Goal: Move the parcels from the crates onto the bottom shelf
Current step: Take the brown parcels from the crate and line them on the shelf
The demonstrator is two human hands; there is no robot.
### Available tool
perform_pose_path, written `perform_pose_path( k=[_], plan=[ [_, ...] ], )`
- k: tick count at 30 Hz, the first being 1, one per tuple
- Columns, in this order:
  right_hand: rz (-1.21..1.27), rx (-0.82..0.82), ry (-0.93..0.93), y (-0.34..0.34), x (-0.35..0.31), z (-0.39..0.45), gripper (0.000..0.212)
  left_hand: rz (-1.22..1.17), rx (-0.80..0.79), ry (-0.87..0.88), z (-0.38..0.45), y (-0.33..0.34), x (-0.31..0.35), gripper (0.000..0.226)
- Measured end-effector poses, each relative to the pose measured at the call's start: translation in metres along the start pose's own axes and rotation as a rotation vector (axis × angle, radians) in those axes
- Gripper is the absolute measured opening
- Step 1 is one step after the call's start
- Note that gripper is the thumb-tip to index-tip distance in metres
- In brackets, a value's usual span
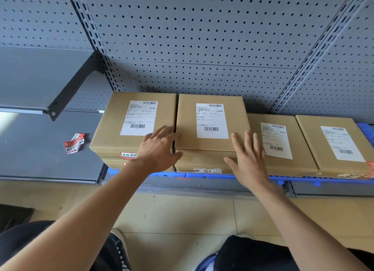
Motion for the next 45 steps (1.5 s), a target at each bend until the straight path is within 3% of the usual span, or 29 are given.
perform_pose_path(
  k=[4,12,20,25,37,45],
  plan=[
    [-0.042,-0.033,-0.044,-0.006,-0.010,-0.001,0.078,-0.047,0.031,-0.011,0.001,-0.001,0.000,0.064],
    [0.128,-0.048,-0.144,-0.040,-0.050,-0.013,0.049,-0.008,0.061,0.013,-0.023,-0.015,0.006,0.052],
    [0.215,-0.047,-0.302,-0.101,-0.156,-0.050,0.026,0.008,0.172,-0.054,-0.094,-0.065,-0.012,0.053],
    [0.249,-0.049,-0.442,-0.134,-0.239,-0.084,0.037,0.031,0.269,-0.174,-0.164,-0.107,-0.050,0.053],
    [0.246,-0.092,-0.858,-0.160,-0.468,-0.186,0.039,0.186,0.360,-0.577,-0.393,-0.188,-0.170,0.055],
    [0.309,-0.220,-1.091,-0.142,-0.564,-0.261,0.056,0.066,0.478,-0.915,-0.524,-0.203,-0.201,0.045]
  ],
)
Point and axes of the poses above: each hand's wrist, its own z-axis towards the middle knuckle, its own y-axis out of the palm, x = y × z, the point moved 1 cm from there along z, towards the middle knuckle, and after that the axes turned 11 degrees about y, right-handed, at the moved point
